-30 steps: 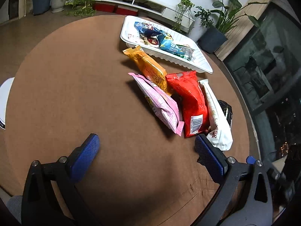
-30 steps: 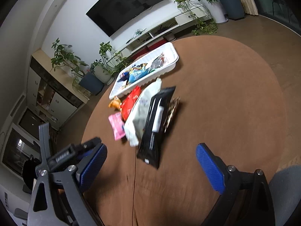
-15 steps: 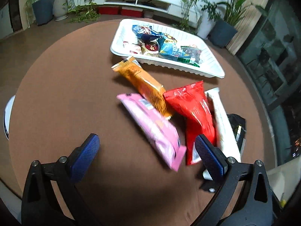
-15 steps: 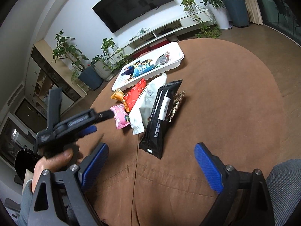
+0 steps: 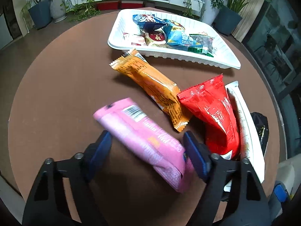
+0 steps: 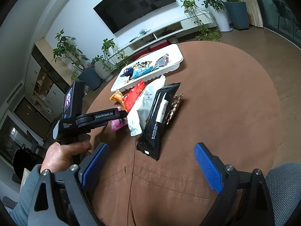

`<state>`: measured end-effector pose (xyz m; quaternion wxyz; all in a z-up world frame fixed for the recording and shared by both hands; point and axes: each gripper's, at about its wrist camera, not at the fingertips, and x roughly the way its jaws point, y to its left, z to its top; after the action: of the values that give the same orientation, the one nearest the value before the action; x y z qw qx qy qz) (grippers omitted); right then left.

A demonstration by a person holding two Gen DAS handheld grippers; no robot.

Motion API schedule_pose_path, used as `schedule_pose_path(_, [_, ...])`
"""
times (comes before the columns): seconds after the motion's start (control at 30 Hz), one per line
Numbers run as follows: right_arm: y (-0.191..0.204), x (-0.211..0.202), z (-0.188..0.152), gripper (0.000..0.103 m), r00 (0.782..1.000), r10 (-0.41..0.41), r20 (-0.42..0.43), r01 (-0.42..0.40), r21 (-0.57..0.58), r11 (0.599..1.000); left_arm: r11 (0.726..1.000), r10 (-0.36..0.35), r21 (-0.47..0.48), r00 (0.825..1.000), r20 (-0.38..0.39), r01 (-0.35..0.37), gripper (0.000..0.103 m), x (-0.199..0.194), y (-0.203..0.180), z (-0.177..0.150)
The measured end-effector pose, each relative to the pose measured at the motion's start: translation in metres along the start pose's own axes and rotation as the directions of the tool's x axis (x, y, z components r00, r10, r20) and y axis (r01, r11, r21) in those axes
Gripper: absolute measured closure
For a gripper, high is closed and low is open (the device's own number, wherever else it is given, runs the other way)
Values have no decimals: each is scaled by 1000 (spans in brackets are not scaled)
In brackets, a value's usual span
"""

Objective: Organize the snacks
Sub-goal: 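Grasp the pink bar with the left tool while the right tool grasps the black packet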

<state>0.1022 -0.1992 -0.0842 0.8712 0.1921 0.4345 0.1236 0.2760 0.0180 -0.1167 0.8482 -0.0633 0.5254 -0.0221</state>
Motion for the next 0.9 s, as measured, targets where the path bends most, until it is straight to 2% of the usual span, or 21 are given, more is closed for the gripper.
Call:
schedule_pose_path(0.17, [3, 0, 1, 8, 1000, -21, 8, 21, -24, 999, 1000, 8, 20, 1000, 8, -8, 43, -2, 5, -1])
schedule_pose_path(0.23, [5, 0, 1, 8, 1000, -26, 8, 26, -29, 999, 999, -5, 33, 1000, 11, 5, 56, -3, 4, -2])
schedule_pose_path(0.3, [5, 0, 1, 8, 999, -31, 8, 31, -34, 999, 999, -11, 46, 1000, 12, 11, 60, -4, 3, -4])
schedule_pose_path(0.47, [1, 3, 2, 8, 998, -56, 5, 56, -30, 998, 998, -21, 59, 1000, 10, 20, 62, -5, 6, -5])
schedule_pose_path(0.6, [0, 4, 6, 8, 997, -80, 14, 80, -34, 996, 997, 3, 81, 1000, 7, -4, 62, -2, 3, -2])
schedule_pose_path(0.7, [-4, 5, 10, 12, 995, -102, 21, 103, -37, 994, 995, 4, 103, 1000, 14, -5, 64, -1, 1, -1])
schedule_pose_path(0.77, [-5, 6, 13, 18, 993, -116, 19, 116, -30, 993, 994, -2, 112, 1000, 19, 0, 72, -2, 3, -2])
schedule_pose_path(0.9, [1, 7, 25, 23, 995, -98, 34, 100, -45, 994, 993, -31, 117, 999, 21, 28, 75, -5, 8, -6])
